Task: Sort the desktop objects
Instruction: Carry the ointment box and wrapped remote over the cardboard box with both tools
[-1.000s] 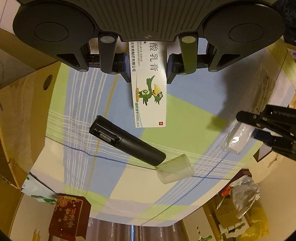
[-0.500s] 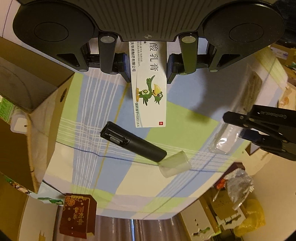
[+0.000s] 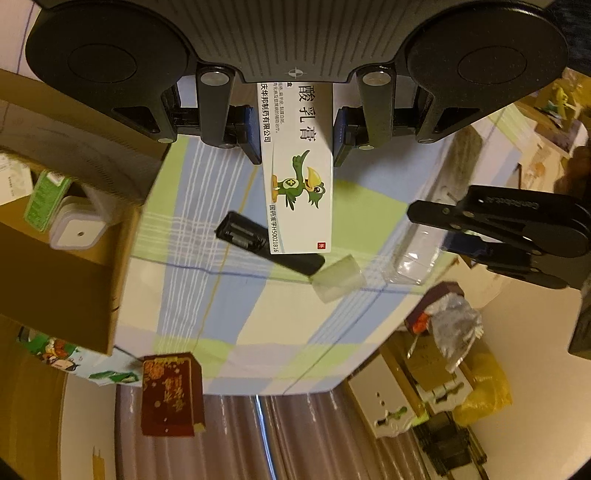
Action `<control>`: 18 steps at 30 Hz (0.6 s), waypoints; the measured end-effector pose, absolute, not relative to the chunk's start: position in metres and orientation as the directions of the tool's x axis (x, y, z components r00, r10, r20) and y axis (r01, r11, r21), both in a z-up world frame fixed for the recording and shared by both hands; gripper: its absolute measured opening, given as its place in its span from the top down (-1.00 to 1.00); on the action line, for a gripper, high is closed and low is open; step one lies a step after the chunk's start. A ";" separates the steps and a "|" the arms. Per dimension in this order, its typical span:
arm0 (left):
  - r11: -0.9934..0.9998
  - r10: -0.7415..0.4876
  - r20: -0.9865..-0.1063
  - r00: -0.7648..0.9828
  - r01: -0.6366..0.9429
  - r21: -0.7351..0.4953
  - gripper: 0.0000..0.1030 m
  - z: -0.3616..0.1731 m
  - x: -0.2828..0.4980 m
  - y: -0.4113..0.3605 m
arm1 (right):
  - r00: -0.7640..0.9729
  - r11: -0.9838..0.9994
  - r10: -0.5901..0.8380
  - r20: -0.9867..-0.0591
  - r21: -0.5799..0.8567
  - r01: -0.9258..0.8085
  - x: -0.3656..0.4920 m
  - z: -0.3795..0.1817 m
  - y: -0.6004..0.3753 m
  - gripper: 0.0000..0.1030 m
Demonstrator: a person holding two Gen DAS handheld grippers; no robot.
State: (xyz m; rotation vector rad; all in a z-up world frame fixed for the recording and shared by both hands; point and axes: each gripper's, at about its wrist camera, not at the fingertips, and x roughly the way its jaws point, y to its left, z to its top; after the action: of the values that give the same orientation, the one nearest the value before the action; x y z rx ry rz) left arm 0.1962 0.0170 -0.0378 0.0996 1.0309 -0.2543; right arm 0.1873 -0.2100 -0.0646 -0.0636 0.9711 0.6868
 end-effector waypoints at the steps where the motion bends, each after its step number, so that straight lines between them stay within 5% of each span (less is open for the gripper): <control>1: 0.964 -0.168 -0.854 0.492 0.264 -0.037 0.31 -0.035 0.197 0.013 | 0.377 0.788 0.515 -0.770 0.252 -0.562 0.188 -0.060 -0.215 0.27; 18: 0.886 -0.319 -0.779 0.539 0.461 -0.043 0.31 0.016 0.234 -0.094 | 0.543 0.881 0.448 -0.711 0.247 -0.404 0.206 -0.008 -0.347 0.27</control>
State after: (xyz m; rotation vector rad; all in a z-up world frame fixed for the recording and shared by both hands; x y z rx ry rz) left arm 0.2340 -0.0938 0.0162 0.1757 0.8873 -0.4664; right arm 0.2064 -0.3466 -0.0083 0.0554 0.8598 0.5058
